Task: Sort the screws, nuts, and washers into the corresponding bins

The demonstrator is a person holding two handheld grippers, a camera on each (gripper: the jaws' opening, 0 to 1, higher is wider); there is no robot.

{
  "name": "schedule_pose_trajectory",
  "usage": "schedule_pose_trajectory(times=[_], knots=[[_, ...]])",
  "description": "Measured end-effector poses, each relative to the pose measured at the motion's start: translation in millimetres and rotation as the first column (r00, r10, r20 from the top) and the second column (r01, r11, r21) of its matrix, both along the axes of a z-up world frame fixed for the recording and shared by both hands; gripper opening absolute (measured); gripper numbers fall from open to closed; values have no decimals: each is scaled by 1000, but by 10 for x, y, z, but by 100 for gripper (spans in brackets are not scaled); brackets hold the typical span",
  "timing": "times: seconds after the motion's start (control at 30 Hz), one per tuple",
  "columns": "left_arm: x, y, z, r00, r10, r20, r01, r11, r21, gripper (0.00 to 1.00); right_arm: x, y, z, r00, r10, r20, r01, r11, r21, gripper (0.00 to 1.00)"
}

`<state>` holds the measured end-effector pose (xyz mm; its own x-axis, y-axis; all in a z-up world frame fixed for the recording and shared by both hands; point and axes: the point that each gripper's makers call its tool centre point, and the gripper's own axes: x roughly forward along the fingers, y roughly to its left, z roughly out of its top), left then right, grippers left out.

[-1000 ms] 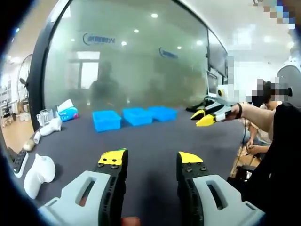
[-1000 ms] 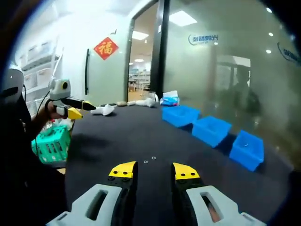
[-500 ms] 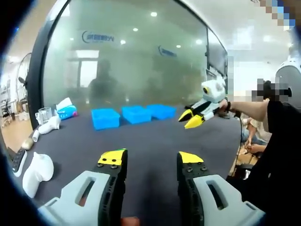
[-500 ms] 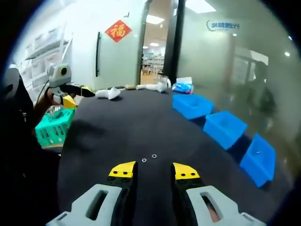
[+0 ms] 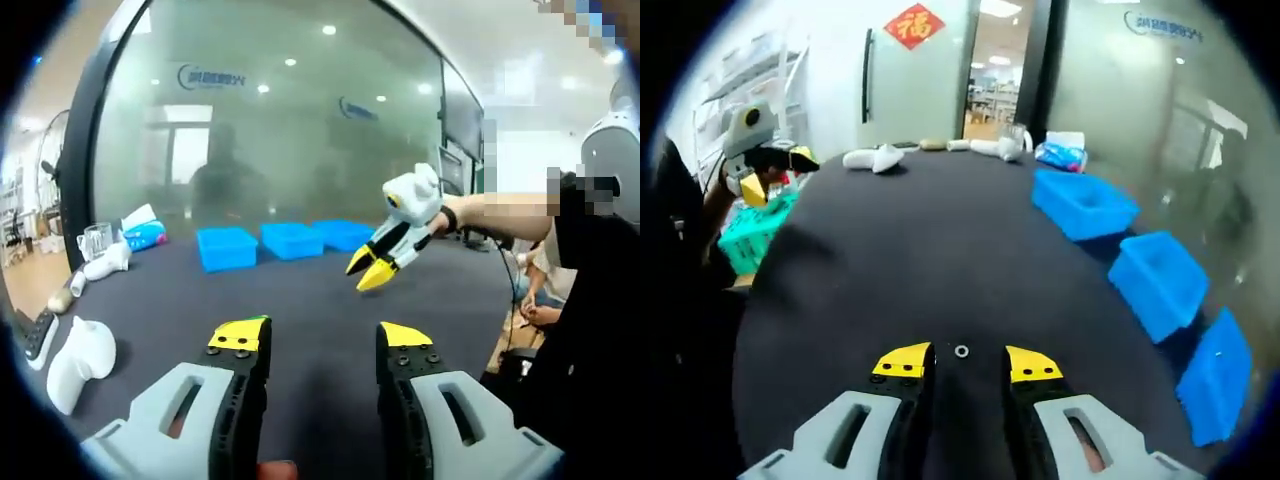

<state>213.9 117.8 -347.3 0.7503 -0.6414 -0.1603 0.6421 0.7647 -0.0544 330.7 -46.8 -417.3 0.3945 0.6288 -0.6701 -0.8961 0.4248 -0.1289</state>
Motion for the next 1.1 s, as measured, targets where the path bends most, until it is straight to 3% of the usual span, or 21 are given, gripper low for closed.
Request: schedule_pose_trajectory(times=[0.1, 0.5, 1.1], knots=[[11, -6, -17, 1000, -3, -5, 3, 1000, -15, 41, -5, 10, -29, 999, -11, -53, 12, 1000, 17, 21], [3, -27, -41, 1000, -11, -14, 10, 1000, -29, 41, -2, 46, -158, 995, 15, -99, -19, 999, -32, 19], [2, 12, -110, 1000, -5, -27, 4, 1000, -23, 41, 29, 83, -223, 994, 28, -110, -37, 996, -83, 12]])
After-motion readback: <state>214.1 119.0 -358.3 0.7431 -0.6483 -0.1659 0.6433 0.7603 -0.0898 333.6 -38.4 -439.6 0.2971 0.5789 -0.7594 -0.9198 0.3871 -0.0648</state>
